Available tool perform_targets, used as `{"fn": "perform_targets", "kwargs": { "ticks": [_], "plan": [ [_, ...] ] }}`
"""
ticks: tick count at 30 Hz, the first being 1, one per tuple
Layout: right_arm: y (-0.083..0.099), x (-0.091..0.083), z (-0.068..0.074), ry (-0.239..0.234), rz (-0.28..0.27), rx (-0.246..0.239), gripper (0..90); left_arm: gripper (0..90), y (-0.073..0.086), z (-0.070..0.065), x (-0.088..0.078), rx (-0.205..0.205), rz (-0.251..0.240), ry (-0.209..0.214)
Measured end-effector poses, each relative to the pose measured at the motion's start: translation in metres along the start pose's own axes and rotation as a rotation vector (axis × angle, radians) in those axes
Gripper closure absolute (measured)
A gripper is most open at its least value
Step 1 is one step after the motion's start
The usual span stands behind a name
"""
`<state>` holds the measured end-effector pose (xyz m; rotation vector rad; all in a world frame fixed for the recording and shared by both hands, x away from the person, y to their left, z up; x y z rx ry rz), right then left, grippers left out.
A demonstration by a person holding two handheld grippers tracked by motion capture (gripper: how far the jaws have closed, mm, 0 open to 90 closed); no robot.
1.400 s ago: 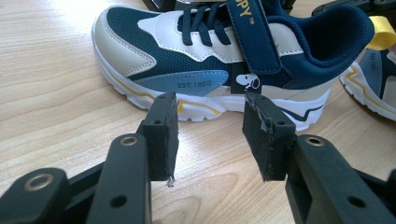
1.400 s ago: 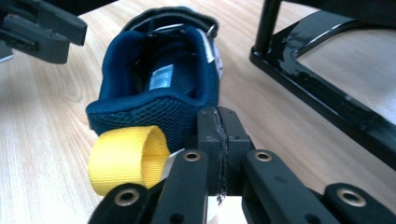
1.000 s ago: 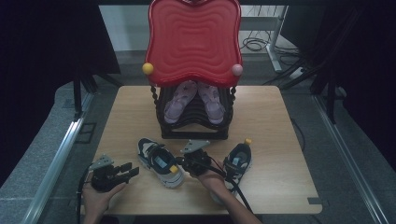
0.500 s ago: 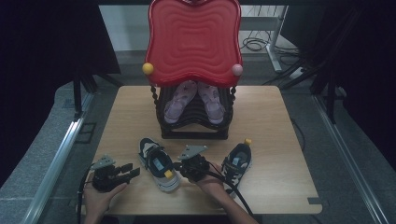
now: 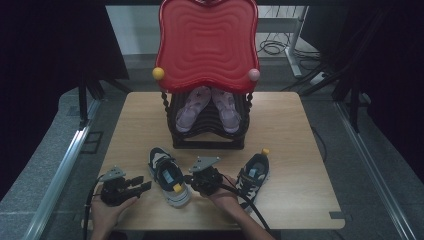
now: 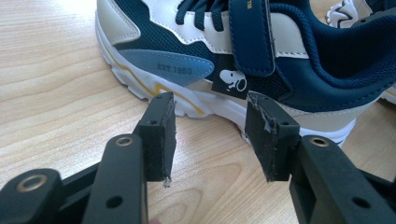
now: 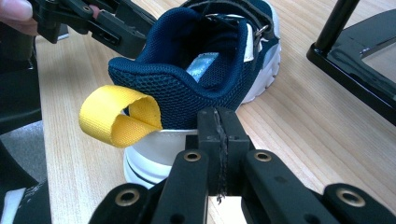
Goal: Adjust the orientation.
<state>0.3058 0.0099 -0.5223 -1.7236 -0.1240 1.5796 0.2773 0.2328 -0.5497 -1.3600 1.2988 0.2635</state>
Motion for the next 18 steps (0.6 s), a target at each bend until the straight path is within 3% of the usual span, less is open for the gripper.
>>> {"fn": "perform_targets", "kwargs": {
  "ticks": [6,18],
  "plan": [
    [-0.0003,0.001,0.0014,-0.011,-0.004,0.001,89.5,51.1,0.0018,-0.0012,0.0064,0.001,0.037,0.015],
    [-0.0009,0.003,0.005,-0.031,-0.012,-0.005,89.5,50.9,0.0012,-0.0019,0.0051,0.002,0.033,0.017]
  ]
}}
Point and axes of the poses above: each handheld gripper's, and its own axes: x roughly forward along the jaws, y roughly out of its underside, z roughly to its left, the point moved 6 cm from there along x, roughly forward along the jaws, and after that the axes turned 15 degrees about z, right-handed, at the moved point
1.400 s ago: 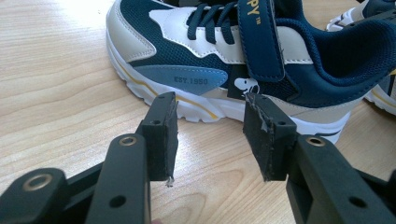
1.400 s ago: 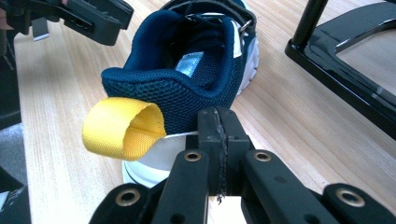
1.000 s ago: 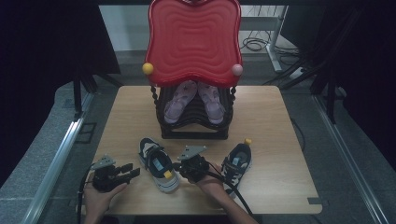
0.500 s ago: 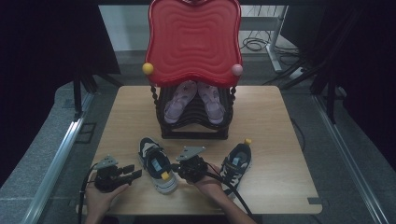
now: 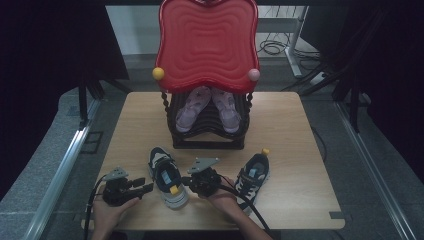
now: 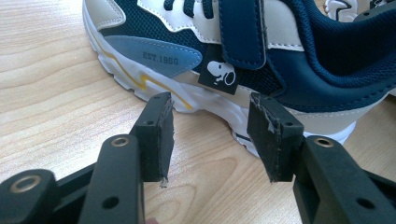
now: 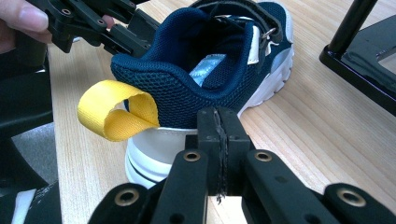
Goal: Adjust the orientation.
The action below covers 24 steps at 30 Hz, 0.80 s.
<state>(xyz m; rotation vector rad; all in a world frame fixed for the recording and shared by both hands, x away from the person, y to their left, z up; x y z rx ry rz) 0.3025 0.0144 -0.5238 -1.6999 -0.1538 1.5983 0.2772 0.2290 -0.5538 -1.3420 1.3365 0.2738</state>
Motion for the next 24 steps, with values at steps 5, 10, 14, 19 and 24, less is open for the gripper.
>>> {"fn": "perform_targets", "kwargs": {
  "ticks": [5,10,14,19,24],
  "plan": [
    [-0.0004,0.0007,0.0005,-0.003,-0.001,0.0,89.5,50.7,0.0007,0.0012,0.0009,-0.001,0.005,-0.001],
    [-0.0005,0.0018,0.0009,-0.007,-0.004,0.001,88.6,50.6,0.0015,0.0008,0.003,0.007,0.018,-0.001],
    [0.0013,0.0029,-0.0001,-0.009,-0.002,0.01,87.9,50.6,0.0016,-0.0002,0.0045,0.011,0.024,0.002],
    [0.0011,0.0036,0.0013,-0.025,-0.004,0.013,88.0,50.7,0.0013,-0.0006,0.0043,0.015,0.024,-0.001],
    [0.0004,0.0039,0.0033,-0.026,-0.008,0.005,88.0,50.7,0.0009,0.0005,0.0008,0.011,0.014,-0.004]
  ]
}}
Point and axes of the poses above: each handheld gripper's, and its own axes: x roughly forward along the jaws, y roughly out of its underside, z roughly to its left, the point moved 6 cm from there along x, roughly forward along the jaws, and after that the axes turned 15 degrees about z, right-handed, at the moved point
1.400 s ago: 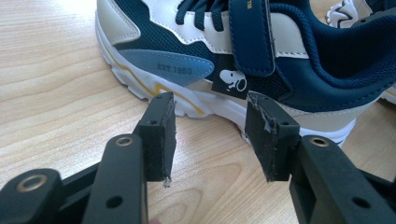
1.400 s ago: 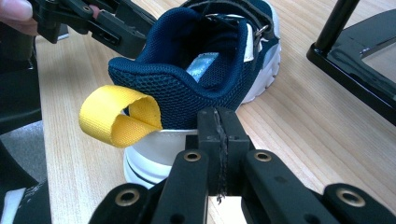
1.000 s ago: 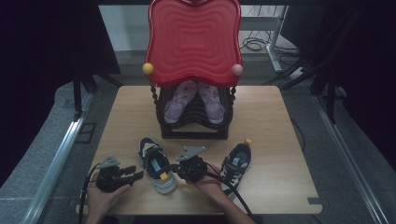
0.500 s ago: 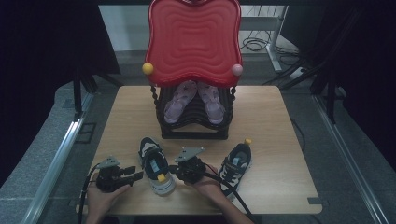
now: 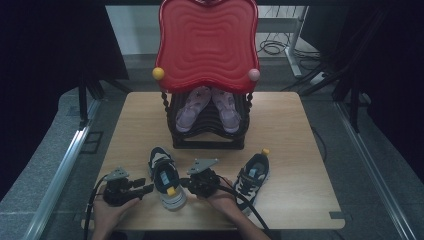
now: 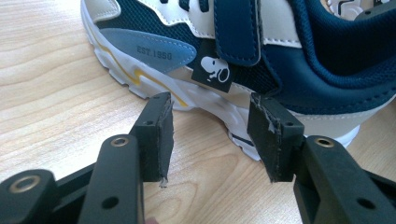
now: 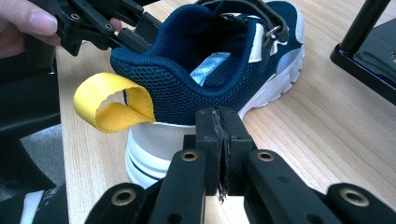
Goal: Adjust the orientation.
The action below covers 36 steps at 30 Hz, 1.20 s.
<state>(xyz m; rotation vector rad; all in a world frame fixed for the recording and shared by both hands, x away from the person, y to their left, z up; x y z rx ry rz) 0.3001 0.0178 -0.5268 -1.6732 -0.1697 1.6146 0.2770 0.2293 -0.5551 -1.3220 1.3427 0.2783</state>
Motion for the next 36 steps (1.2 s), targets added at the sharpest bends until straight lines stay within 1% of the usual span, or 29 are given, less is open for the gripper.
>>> {"fn": "perform_targets", "kwargs": {
  "ticks": [6,19,26,31,36],
  "plan": [
    [-0.002,0.0,0.002,0.0,-0.001,-0.006,88.0,50.7,0.001,0.002,0.0,-0.009,-0.002,-0.003],
    [-0.006,0.0,0.005,-0.005,-0.009,-0.017,87.9,50.5,0.001,0.002,0.001,-0.007,0.002,-0.002],
    [-0.008,0.0,0.006,-0.012,-0.013,-0.015,87.9,50.5,0.001,0.003,0.002,-0.009,0.004,-0.001],
    [-0.009,0.001,0.006,-0.006,-0.014,-0.019,87.9,50.5,0.001,0.002,0.001,-0.01,0.001,-0.002],
    [-0.012,0.0,0.005,-0.015,-0.028,-0.008,88.0,50.4,0.001,0.003,0.001,-0.01,0.0,-0.002]
  ]
}}
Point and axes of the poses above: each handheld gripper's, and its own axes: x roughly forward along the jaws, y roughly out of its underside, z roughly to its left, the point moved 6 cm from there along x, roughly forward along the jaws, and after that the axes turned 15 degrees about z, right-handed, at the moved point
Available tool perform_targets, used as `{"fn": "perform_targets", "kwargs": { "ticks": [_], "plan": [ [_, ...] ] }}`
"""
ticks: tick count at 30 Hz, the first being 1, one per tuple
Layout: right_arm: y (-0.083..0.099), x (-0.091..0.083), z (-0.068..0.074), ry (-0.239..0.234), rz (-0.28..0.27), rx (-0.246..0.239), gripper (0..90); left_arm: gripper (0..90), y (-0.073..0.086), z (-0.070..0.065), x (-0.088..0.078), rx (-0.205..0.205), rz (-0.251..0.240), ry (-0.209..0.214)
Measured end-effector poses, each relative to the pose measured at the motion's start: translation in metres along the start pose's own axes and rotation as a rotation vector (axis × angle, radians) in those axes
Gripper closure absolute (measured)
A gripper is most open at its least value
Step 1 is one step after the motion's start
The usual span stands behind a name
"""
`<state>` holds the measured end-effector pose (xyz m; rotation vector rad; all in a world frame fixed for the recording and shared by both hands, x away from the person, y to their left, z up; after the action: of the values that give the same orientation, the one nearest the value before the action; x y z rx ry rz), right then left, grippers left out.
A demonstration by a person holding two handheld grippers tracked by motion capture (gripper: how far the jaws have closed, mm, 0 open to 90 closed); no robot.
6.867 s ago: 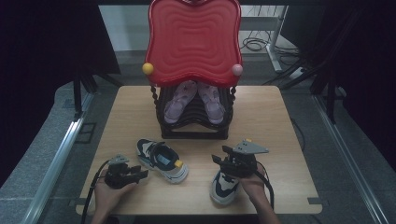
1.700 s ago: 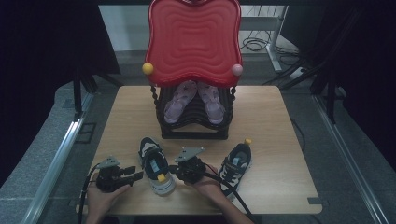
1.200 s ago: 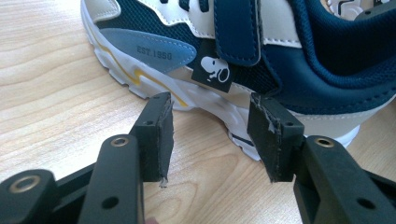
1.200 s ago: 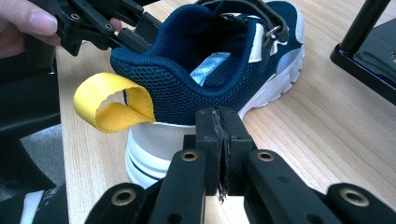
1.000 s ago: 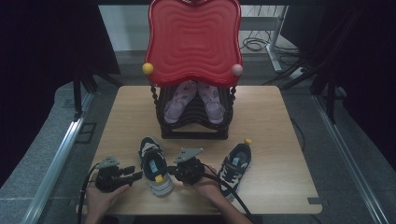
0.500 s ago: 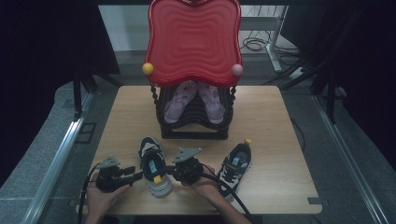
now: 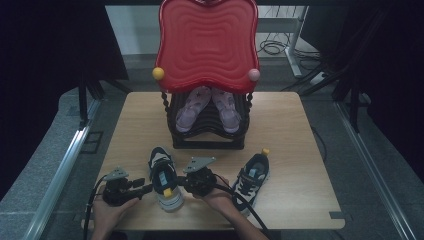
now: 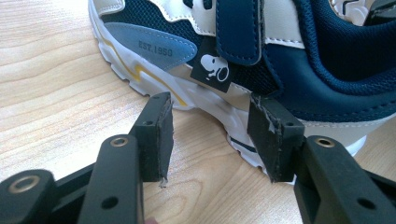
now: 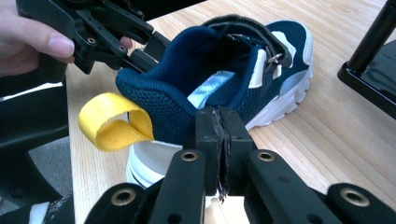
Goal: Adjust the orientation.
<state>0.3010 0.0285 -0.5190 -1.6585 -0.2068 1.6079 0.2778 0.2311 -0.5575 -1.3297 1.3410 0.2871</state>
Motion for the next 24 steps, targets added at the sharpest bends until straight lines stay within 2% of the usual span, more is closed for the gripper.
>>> {"fn": "perform_targets", "kwargs": {
  "ticks": [10,15,24],
  "plan": [
    [-0.005,0.002,0.003,0.001,0.003,-0.017,89.2,50.2,0.0,0.003,-0.005,-0.009,-0.014,-0.006],
    [0.001,0.004,0.008,-0.004,0.032,-0.027,89.5,50.2,0.001,0.006,-0.009,-0.019,-0.022,-0.011],
    [0.003,0.006,0.013,-0.021,0.037,-0.034,89.8,50.0,0.004,0.021,-0.023,-0.058,-0.057,-0.034]
  ]
}}
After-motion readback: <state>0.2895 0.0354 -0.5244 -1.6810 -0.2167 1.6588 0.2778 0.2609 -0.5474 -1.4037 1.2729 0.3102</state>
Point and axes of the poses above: each handheld gripper's, and its own axes: x roughly forward along the jaws, y roughly out of its underside, z roughly to its left, the point moved 6 cm from there along x, roughly forward along the jaws, and after that the axes turned 15 degrees about z, right-handed, at the moved point
